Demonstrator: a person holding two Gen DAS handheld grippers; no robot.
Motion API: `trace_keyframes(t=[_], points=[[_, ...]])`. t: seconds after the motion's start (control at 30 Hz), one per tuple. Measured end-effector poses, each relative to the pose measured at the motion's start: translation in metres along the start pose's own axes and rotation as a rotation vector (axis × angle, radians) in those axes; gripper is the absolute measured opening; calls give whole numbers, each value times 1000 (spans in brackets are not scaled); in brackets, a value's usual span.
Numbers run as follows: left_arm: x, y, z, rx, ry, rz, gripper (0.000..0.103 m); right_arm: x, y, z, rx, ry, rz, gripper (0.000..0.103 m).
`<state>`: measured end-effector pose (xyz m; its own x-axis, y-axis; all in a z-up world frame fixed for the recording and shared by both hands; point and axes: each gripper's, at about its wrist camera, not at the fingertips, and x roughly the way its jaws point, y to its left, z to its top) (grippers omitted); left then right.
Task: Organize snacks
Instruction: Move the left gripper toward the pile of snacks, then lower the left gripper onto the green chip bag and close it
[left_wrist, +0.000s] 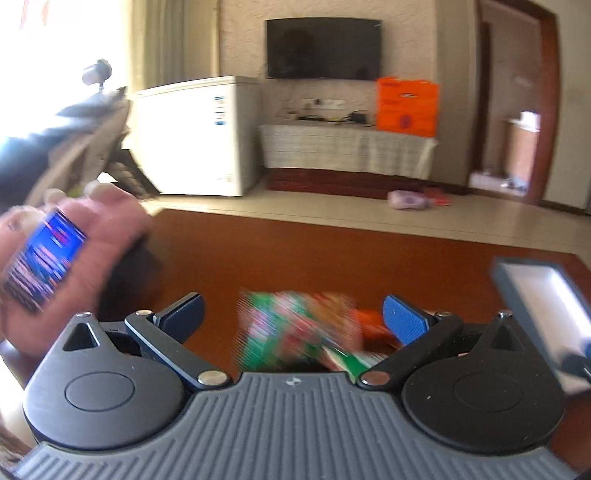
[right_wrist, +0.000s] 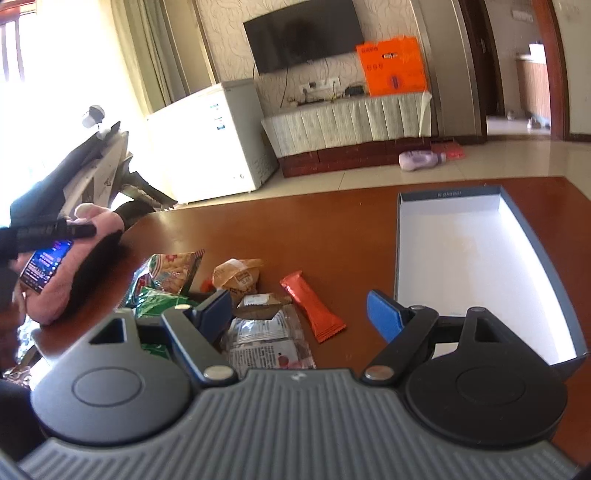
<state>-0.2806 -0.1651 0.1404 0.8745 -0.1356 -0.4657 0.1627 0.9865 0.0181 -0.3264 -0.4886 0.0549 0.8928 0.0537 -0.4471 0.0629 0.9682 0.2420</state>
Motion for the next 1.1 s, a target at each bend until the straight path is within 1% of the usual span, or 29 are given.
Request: trace_keyframes(t=[0.07, 0.13, 0.17, 0.23, 0.27, 0.3, 0.37, 0.43, 0.53, 0.63, 0.73, 1.03, 1.1], points=[[-11, -27, -23, 46, 5, -11, 103, -3, 1, -2, -15, -9, -3, 82], [-4, -31, -35, 84, 27, -11, 103, -7, 7, -4, -51, -16, -8, 82], [-4, -40, -44, 101, 18, -10, 103, -8, 11, -6, -83, -19, -10, 82], [2, -50, -52, 140, 17, -30, 103, -8, 17, -10, -135, -11, -13, 82], [5, -57, -54, 164, 10, -26, 103, -6, 20, -12, -159, 5, -8, 82], [8, -58, -53, 168, -1, -19, 103, -5, 22, -15, -173, 19, -6, 82], [16, -57, -55, 138, -1, 7, 103, -2, 26, -17, -192, 33, -6, 82], [25, -49, -52, 102, 27, 4, 103, 0, 26, -19, -199, 42, -3, 82], [31, -52, -50, 102, 38, 30, 103, 5, 28, -21, -195, 57, -6, 82], [43, -50, -54, 110, 43, 12, 103, 11, 32, -23, -192, 77, -10, 82], [52, -49, -57, 137, 31, 44, 103, 20, 37, -27, -195, 98, -23, 82], [71, -29, -61, 94, 76, -13, 103, 30, 51, -33, -229, 116, -37, 82], [73, -25, -63, 86, 74, -21, 103, 31, 51, -33, -227, 123, -35, 82]])
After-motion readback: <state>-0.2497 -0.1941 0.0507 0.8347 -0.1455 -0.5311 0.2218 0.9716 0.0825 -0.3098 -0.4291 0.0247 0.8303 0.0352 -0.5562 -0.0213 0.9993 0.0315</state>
